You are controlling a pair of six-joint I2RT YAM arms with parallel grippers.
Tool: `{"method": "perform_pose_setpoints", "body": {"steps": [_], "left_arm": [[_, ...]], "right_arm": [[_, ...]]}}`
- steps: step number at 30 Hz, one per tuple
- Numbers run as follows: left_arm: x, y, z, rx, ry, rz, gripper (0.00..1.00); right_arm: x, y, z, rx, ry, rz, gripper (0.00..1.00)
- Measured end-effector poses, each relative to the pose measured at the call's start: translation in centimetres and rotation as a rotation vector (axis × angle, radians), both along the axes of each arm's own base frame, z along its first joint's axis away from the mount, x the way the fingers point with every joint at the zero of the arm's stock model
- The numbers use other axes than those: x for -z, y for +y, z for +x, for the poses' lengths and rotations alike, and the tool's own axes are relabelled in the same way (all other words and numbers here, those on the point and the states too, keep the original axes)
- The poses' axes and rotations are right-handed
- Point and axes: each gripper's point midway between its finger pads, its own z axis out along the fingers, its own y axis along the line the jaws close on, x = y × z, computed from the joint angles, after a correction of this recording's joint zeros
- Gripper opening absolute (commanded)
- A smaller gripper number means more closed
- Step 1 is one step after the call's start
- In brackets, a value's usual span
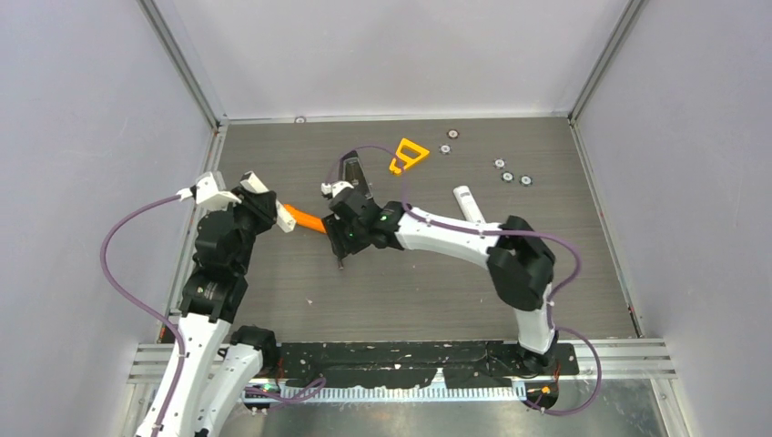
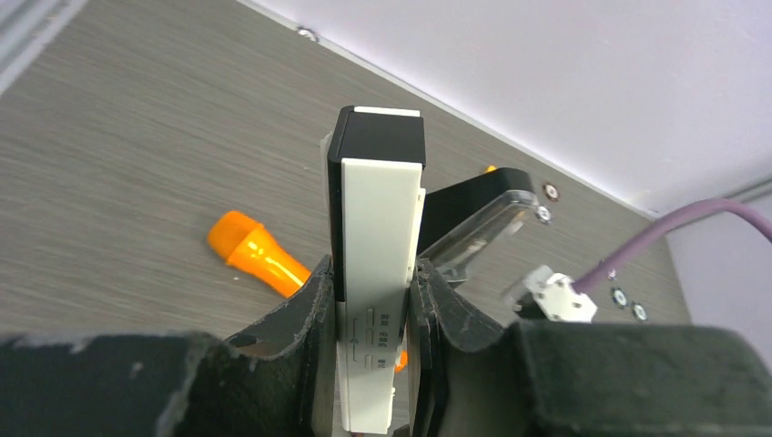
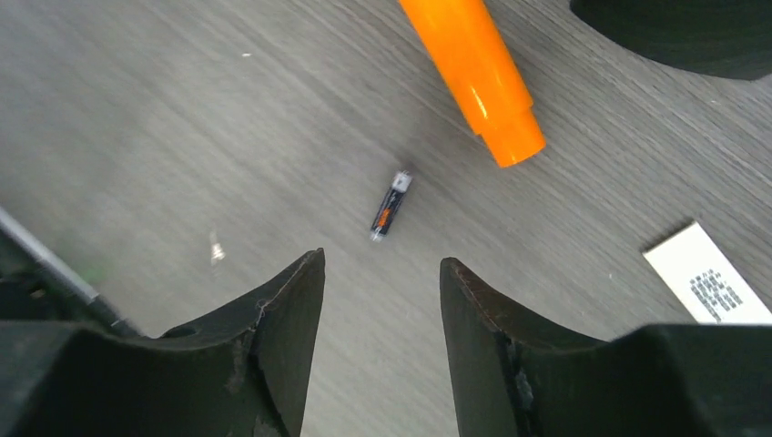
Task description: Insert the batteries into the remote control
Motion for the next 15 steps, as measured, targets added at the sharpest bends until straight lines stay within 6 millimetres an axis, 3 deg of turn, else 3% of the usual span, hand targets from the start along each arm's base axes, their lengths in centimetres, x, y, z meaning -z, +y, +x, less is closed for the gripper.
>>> {"method": "perform_pose_setpoints", "body": {"steps": [5,15], "left_arm": [[0.9,1.2,-0.6,-0.051,0.035,0.046,0.0],[1.7,1.4,-0.7,-0.056,0.068,0.061,0.0]], "right_arm": [[4.1,1.2,0.9,-0.003,0.013,-0.105,0.53],[7.7,2.8,1.3,-0.015,-0.004,-0.215,0.46]]}}
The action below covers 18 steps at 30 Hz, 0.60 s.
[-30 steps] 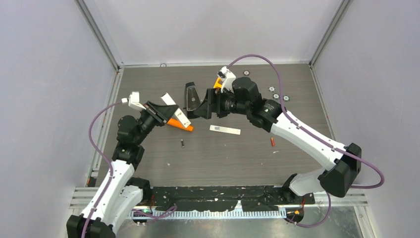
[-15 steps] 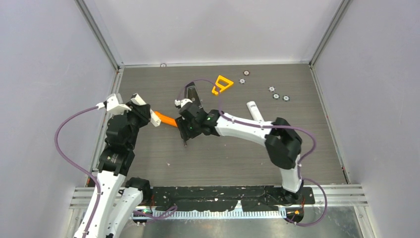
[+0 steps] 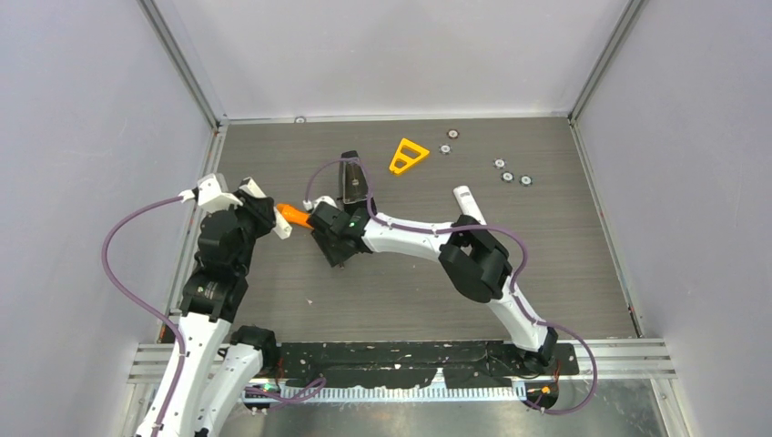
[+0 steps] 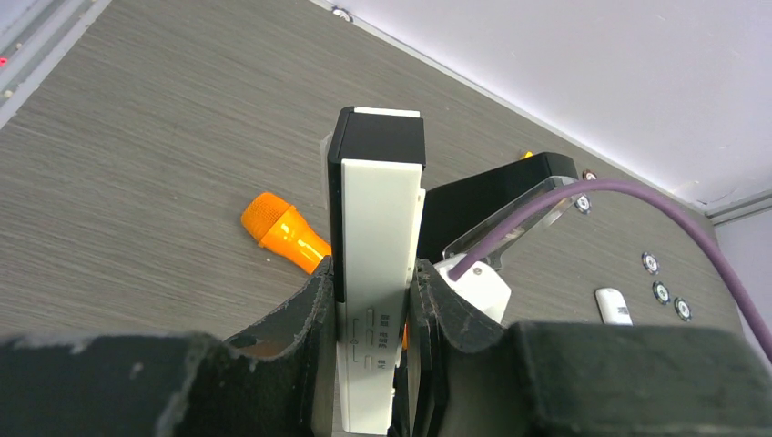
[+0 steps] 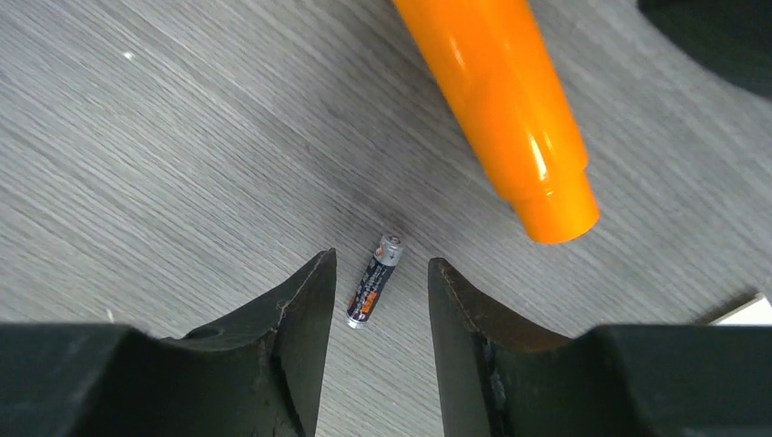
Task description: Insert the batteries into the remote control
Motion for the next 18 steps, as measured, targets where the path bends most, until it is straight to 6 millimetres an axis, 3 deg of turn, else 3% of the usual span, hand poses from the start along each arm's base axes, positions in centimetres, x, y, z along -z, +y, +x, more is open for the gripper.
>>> {"method": "perform_pose_setpoints", "body": {"steps": [5,12,18], "left_arm": [[0.3,0.0,0.0,0.001,0.011,0.001,0.0],[0.4,-0.2,0.0,0.012,0.015,-0.001,0.0],[0.3,-0.9,-0.1,0.046,0.013,-0.013,0.0]], "right_arm": [[1.8,-0.7,-0.8,-0.002,0.016,-0.071,0.35],[1.8,-0.9,-0.8,0.004,0.007,-0.088,0.17],[1.7,-1.0,-0.5,0.012,-0.015,-0.072,0.13]]}}
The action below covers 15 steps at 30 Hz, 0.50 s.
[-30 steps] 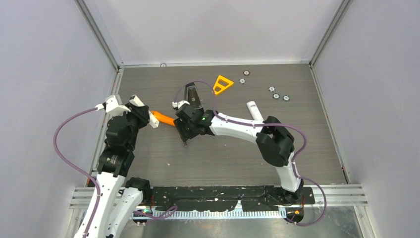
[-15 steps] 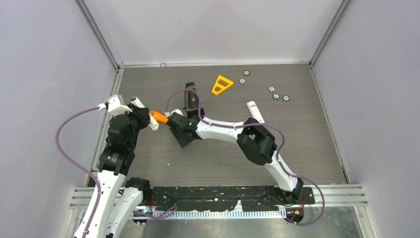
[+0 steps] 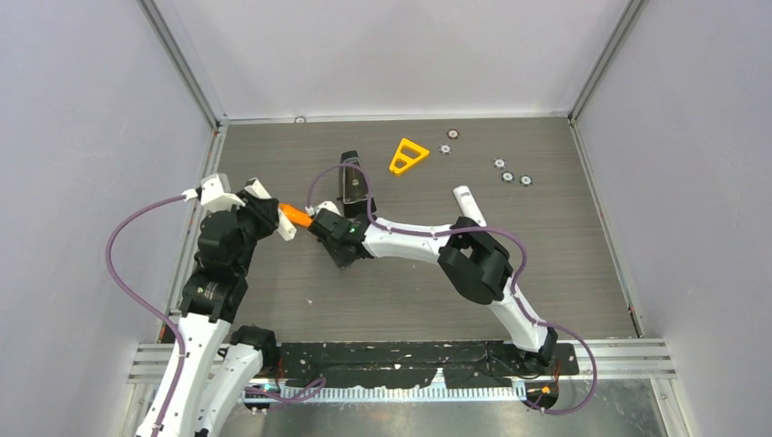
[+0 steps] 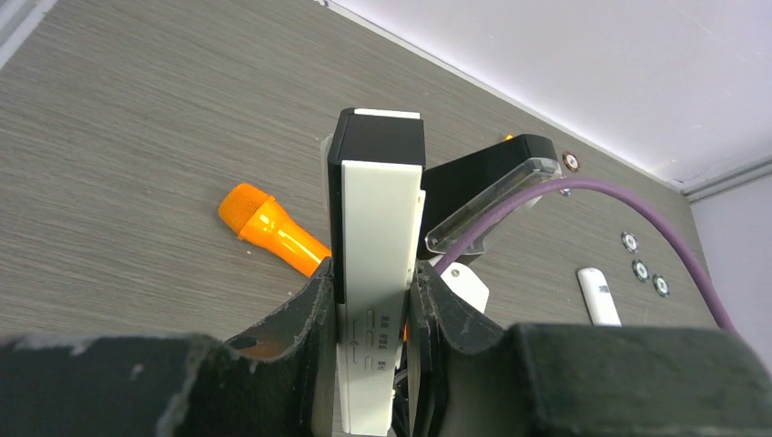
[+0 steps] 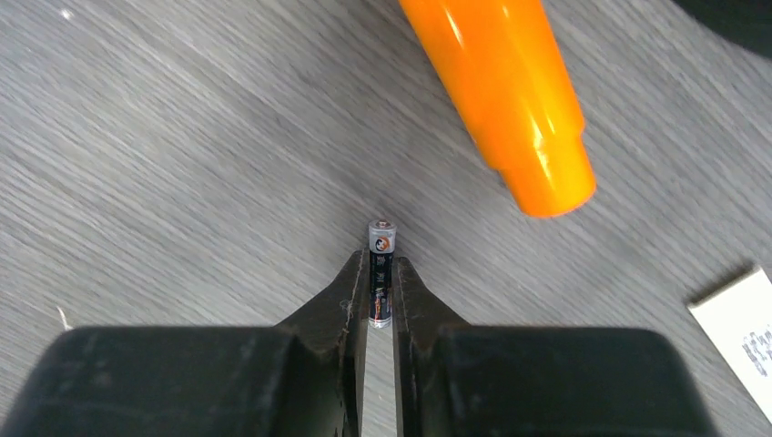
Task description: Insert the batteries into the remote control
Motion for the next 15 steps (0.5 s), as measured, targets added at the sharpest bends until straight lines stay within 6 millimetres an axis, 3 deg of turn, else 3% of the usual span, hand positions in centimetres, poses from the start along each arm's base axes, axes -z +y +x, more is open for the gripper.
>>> {"method": "perform_pose_setpoints", "body": {"steps": [4,7,10,15], "left_arm": [[-0.2,-0.9,-0.2,0.044,-0.007,-0.024,0.0],[-0.5,-1.7,-0.2,0.085,-0.017,-0.05,0.0],[-0.8,-3.1,-0.2,0.153,-0.03,-0.09,0.0],[-1.3,-7.2,0.1,0.339,-0.05,-0.237,0.0]], "right_arm": [[-0.9,-2.2,-0.3,0.016,-0.01,0.005,0.13],[-4.2,-4.6,0.1,0.048,-0.042,0.053,0.13],[-10.1,-7.1,1.2,0.099,-0.114,0.167,0.13],[-22.3,-10.6,2.7,0.163,-0.306,0.429,0.13]]}}
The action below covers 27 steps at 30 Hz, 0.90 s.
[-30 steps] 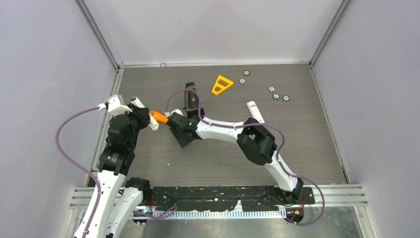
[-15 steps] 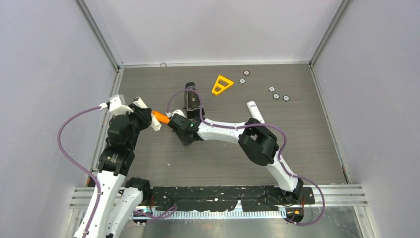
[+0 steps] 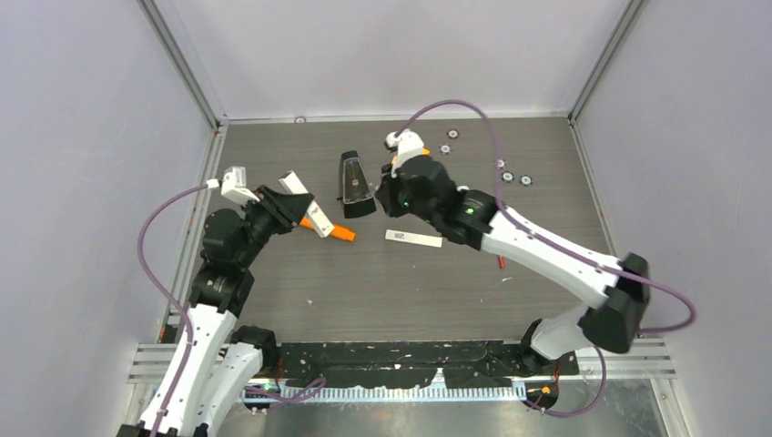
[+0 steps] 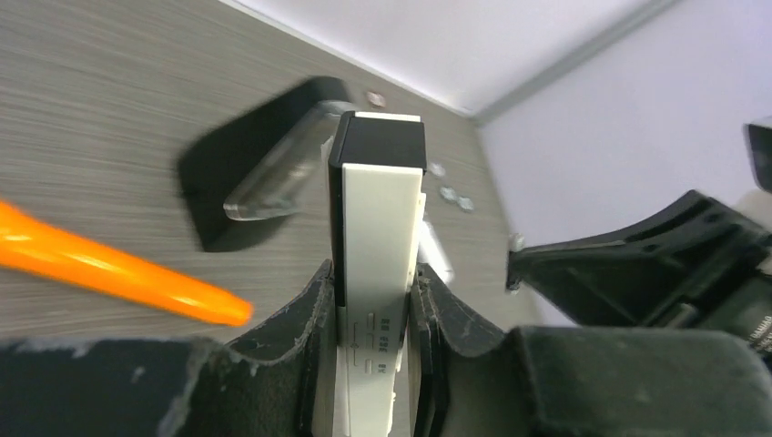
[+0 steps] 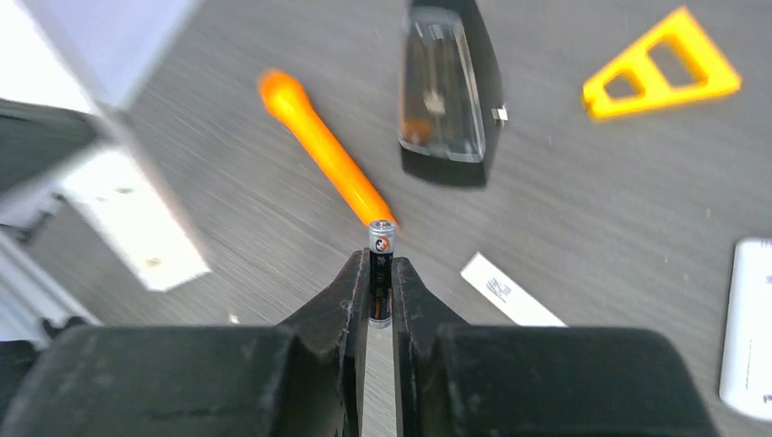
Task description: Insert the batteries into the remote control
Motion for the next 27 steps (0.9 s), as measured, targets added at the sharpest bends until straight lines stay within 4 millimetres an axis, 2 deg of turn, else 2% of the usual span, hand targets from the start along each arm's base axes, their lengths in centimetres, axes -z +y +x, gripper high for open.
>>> {"method": "perform_pose_setpoints", "body": {"steps": [3,6,8,11,17,20,27], "left_arm": [[-0.5,-2.9,0.3,0.132,-0.012,-0.149,0.0],[-0.5,-4.8,0.8,0.225,0.001,-0.292,0.0],[0.2,-5.8,1.1,0.264,0.034,-0.381,0.0],[-0.1,-6.6,1.3,0.304,0.053,-0.483,0.0],[-4.2,-7.3,0.6,0.387,-0.033,-0.627,0.0],[-5.6,-7.3,0.2,0.409,-0.067,-0.666,0.0],[-6.4,-7.3,-0.1,0.424,-0.078,-0.704,0.0]], "right_arm": [[-6.2,-0.9,-1.1,-0.027,-0.111,0.132,0.13],[-10.1,-0.9,-2.4,-0.074,-0.181,0.224,0.14],[-11.4,-0.4,-3.1,-0.109,-0.203,0.256,0.14],[-11.7,0.7,-3.6,-0.148,-0.206,0.263,0.14],[-10.6,3.7,-4.3,-0.223,-0.189,0.223,0.15],[-10.1,4.8,-4.3,-0.25,-0.183,0.194,0.15],[-10.8,5.7,-4.1,-0.282,-0.207,0.173,0.15]]}}
